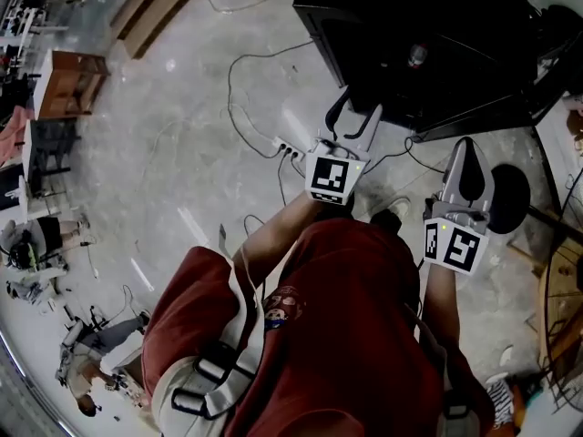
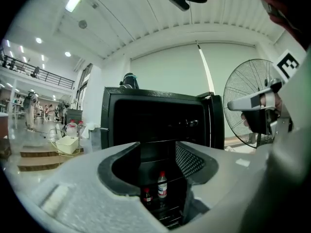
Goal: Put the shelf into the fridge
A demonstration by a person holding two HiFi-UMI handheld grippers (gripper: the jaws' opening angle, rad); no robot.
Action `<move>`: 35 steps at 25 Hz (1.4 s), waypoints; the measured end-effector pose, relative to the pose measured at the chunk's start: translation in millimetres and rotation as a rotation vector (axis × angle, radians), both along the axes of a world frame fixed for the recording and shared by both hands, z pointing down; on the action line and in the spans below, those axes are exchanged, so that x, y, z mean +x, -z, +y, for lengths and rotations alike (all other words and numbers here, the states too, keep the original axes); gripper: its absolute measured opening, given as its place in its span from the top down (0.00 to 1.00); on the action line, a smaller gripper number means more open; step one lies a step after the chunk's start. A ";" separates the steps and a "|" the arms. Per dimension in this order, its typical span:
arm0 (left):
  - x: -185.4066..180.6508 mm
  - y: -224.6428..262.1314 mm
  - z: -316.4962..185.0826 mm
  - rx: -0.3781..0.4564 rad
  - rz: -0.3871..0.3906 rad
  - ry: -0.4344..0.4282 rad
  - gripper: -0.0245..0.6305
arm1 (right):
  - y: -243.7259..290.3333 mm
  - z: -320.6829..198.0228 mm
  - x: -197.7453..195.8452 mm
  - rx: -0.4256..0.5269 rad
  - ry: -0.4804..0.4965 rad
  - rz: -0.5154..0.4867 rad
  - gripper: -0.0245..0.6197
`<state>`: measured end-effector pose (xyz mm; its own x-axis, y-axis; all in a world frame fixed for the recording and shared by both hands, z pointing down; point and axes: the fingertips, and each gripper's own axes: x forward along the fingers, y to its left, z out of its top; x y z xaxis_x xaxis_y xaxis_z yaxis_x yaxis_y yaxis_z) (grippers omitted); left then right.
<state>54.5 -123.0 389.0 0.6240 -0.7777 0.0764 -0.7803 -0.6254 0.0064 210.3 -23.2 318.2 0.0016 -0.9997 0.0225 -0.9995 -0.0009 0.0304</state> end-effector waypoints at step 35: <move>-98.8 133.1 9.5 0.144 0.025 0.195 0.86 | 87.1 -26.8 -39.9 0.176 0.112 0.066 0.96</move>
<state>-44.3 -113.4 255.9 0.4615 -0.8852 -0.0578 -0.8869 -0.4591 -0.0507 170.5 -50.0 231.1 -0.1142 -0.9822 -0.1491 -0.9896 0.0991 0.1047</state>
